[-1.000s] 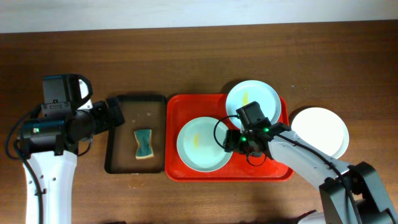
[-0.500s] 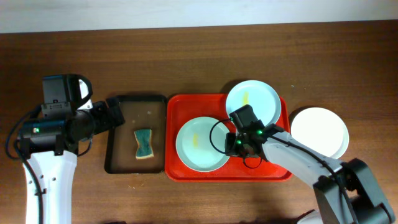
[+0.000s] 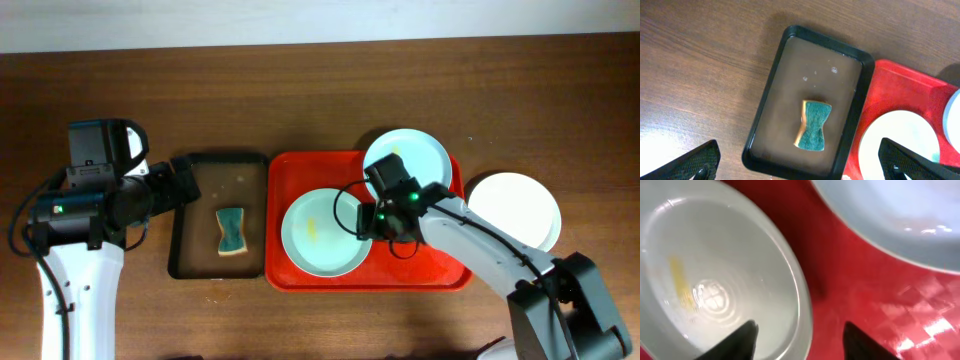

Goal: Clean dirty plates on tray and stack at the side
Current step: 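Grip the lower pale blue plate rim with the right gripper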

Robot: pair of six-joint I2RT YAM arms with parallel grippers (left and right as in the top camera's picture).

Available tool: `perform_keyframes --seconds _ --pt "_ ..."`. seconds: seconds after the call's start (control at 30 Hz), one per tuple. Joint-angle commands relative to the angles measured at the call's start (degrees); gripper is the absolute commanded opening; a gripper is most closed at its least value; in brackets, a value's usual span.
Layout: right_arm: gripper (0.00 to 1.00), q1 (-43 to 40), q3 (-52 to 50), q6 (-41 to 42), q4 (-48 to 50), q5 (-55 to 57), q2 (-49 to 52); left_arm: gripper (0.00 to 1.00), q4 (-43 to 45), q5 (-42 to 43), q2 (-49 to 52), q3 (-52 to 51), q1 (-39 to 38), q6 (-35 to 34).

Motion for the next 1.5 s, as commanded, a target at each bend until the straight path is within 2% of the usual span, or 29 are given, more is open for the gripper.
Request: perform_keyframes --seconds 0.0,0.07,0.1,0.17,0.2,0.23,0.4,0.5,0.73,0.97,1.1,1.27,1.4,1.47 --pt "0.98 0.5 6.4 -0.1 -5.0 -1.6 -1.4 0.99 0.0 0.2 0.0 0.1 0.1 -0.6" --pt "0.98 0.5 6.5 -0.2 -6.1 -2.6 -1.4 0.99 0.0 0.2 0.0 0.1 0.1 -0.6" --pt "0.90 0.5 6.4 -0.3 -7.0 -2.6 -1.4 0.99 0.0 0.2 0.0 0.1 0.1 -0.6" --pt "0.53 0.5 6.4 -0.3 -8.1 -2.6 -1.4 0.99 0.0 0.2 0.0 0.1 0.1 -0.6" --pt "0.39 0.5 6.4 -0.3 -8.3 -2.6 -1.4 0.99 0.0 0.2 0.0 0.1 0.1 -0.6" --pt "0.32 0.5 6.3 0.0 -8.4 -2.6 -1.4 0.99 0.0 0.2 0.0 0.1 0.1 -0.6" --pt "0.30 1.0 5.9 -0.1 -8.3 -2.4 -1.1 0.99 0.0 0.2 0.0 0.1 0.1 -0.6" --pt "0.29 1.0 4.3 3.1 -7.5 -1.3 -1.1 0.99 0.0 0.2 0.0 0.1 0.1 -0.6" --pt "0.25 1.0 -0.7 7.9 -0.4 -0.2 -1.1 0.99 0.0 0.2 0.0 0.1 0.1 -0.6" --pt "0.19 1.0 -4.7 7.9 6.3 -0.2 -1.1 0.99 0.0 0.2 0.0 0.1 0.1 -0.6" --pt "0.18 1.0 -5.2 7.9 7.0 0.9 -1.0 0.99 0.0 0.2 0.0 0.1 0.1 -0.6" --pt "0.11 1.0 -5.2 7.9 7.1 0.9 -1.0 0.99 0.0 0.2 0.0 0.1 0.1 -0.6" --pt "0.12 0.3 -4.0 7.8 6.4 -0.6 -1.9 0.99 0.0 0.2 0.0 0.1 0.1 -0.6" --pt "0.19 0.0 -3.3 7.8 4.8 -2.2 -2.6 0.99 0.0 0.2 0.0 0.1 0.1 -0.6"
